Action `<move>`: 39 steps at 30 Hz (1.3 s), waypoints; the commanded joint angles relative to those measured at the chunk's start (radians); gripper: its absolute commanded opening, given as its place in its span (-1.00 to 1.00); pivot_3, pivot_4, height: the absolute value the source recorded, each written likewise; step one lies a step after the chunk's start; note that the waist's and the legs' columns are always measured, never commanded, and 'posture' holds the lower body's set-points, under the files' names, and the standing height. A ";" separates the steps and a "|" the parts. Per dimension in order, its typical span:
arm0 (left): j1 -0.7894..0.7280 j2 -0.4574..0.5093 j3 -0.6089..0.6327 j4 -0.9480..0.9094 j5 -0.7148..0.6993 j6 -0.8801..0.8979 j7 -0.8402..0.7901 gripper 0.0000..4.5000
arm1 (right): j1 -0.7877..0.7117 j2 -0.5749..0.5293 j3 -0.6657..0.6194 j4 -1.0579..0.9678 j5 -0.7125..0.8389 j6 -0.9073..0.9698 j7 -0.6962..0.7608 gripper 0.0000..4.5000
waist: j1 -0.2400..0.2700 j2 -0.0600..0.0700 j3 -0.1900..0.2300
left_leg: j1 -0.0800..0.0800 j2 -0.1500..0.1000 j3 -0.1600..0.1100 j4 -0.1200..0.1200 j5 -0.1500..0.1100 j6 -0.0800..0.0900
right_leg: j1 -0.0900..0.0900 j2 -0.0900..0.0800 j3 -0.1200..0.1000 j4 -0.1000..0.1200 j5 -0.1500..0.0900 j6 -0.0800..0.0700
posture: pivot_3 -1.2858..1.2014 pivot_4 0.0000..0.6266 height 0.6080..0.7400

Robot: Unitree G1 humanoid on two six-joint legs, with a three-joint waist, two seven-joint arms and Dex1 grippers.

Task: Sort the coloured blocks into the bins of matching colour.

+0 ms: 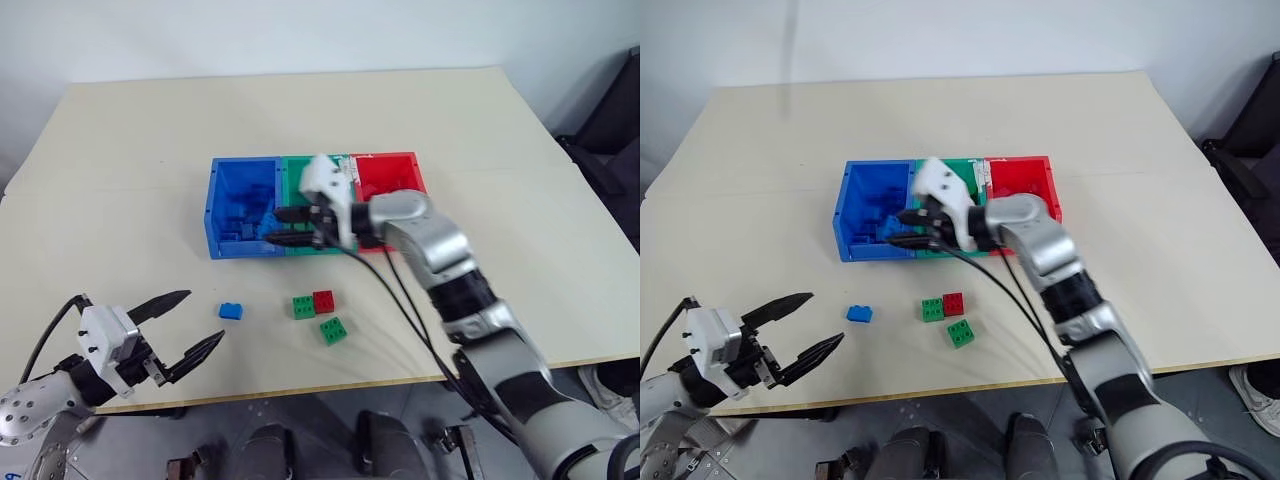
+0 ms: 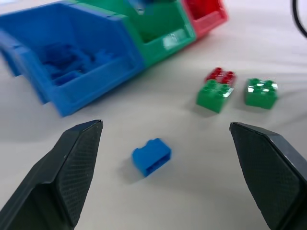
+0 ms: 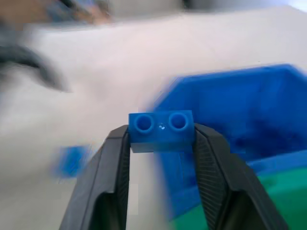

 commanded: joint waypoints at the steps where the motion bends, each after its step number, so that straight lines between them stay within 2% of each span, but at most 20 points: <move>1: 0.033 -0.015 0.039 -0.038 -0.012 -0.011 0.017 1.00 | -0.081 0.041 -0.012 0.159 -0.094 -0.075 -0.140 -0.36 | 0.000 -0.001 -0.001 | 0.000 -0.001 0.000 0.000 0.000 0.000 | -0.001 -0.001 0.000 0.001 0.000 0.000 | 0.03 -0.52 1.00; 3: 0.037 -0.024 0.044 -0.042 -0.002 -0.020 0.031 1.00 | -0.109 0.066 -0.026 0.227 -0.106 -0.119 -0.158 -0.36 | -0.002 -0.001 -0.001 | -0.001 -0.001 0.000 0.000 -0.001 0.001 | -0.001 -0.001 0.000 0.001 0.000 -0.001 | 0.03 -0.52 1.00; 7: 0.043 -0.032 0.038 -0.056 -0.005 -0.017 0.041 1.00 | -0.113 0.082 -0.048 0.253 -0.101 -0.164 -0.121 0.25 | -0.008 -0.001 -0.001 | -0.001 0.000 0.002 -0.002 -0.001 0.001 | -0.003 0.000 0.000 0.001 0.000 -0.001 | 0.03 -0.52 1.00; 11: 0.026 -0.019 0.027 -0.053 -0.027 0.006 0.033 1.00 | -0.057 0.048 -0.081 0.152 -0.060 -0.281 -0.043 0.89 | -0.008 -0.001 -0.001 | -0.001 0.000 0.002 -0.001 -0.001 0.001 | -0.003 0.000 -0.001 0.001 0.000 -0.001 | 0.03 -0.52 1.00; 12: 0.016 -0.013 0.025 -0.047 -0.029 0.011 0.030 1.00 | -0.039 0.034 -0.090 0.126 -0.050 -0.301 -0.019 0.99 | -0.007 -0.001 -0.001 | -0.001 0.000 0.002 -0.001 -0.001 0.001 | -0.003 0.000 0.000 0.001 0.000 -0.001 | 0.03 -0.52 1.00; 14: -0.011 0.005 0.015 -0.034 -0.027 0.019 0.016 1.00 | 0.011 -0.005 -0.110 0.067 -0.028 -0.368 0.040 0.99 | -0.005 -0.001 -0.001 | -0.001 0.000 0.002 -0.001 -0.001 0.001 | -0.003 0.000 0.000 0.001 0.000 -0.001 | 0.03 -0.52 1.00; 19: -0.101 0.059 -0.053 0.005 -0.021 0.054 -0.036 1.00 | 0.221 -0.187 -0.180 -0.139 0.084 -0.450 0.243 0.99 | 0.004 -0.002 -0.001 | -0.001 -0.001 0.002 -0.001 -0.001 0.001 | -0.001 0.000 -0.001 0.001 0.000 -0.001 | 0.03 -0.52 1.00; 22: -0.181 0.082 -0.127 0.046 -0.002 0.062 -0.074 1.00 | 0.400 -0.346 -0.229 -0.244 0.125 -0.539 0.366 0.99 | 0.004 -0.002 -0.001 | -0.001 -0.001 0.003 -0.001 -0.001 0.002 | 0.000 0.000 -0.001 -0.003 0.000 0.000 | 0.03 -0.52 1.00; 26: -0.304 0.086 -0.242 0.110 0.052 0.031 -0.117 1.00 | 0.632 -0.496 -0.352 -0.335 0.207 -0.507 0.404 0.99 | 0.005 -0.001 -0.001 | 0.000 0.000 0.005 -0.002 -0.001 0.002 | 0.000 0.000 -0.002 -0.004 0.000 0.000 | 0.03 -0.52 1.00; 33: -0.404 0.054 -0.365 0.191 0.129 -0.039 -0.149 1.00 | 0.867 -0.626 -0.477 -0.301 0.211 -0.549 0.406 0.99 | 0.003 -0.001 -0.001 | 0.005 0.002 0.012 -0.001 -0.001 0.002 | 0.005 0.001 -0.001 -0.005 0.001 0.001 | 0.03 -0.52 1.00; 36: -0.431 0.040 -0.379 0.215 0.126 -0.060 -0.163 1.00 | 0.887 -0.639 -0.478 -0.288 0.228 -0.562 0.441 0.99 | 0.004 -0.001 -0.001 | 0.006 0.002 0.014 0.001 -0.001 0.002 | 0.007 0.001 -0.001 -0.005 0.001 0.002 | 0.03 -0.52 1.00; 39: -0.431 0.051 -0.353 0.226 0.105 -0.068 -0.185 1.00 | 0.854 -0.626 -0.422 -0.358 0.246 -0.478 0.444 0.99 | 0.002 -0.001 0.000 | 0.007 0.003 0.014 0.001 -0.001 0.002 | 0.007 0.001 -0.001 -0.005 0.001 0.002 | 0.03 -0.52 1.00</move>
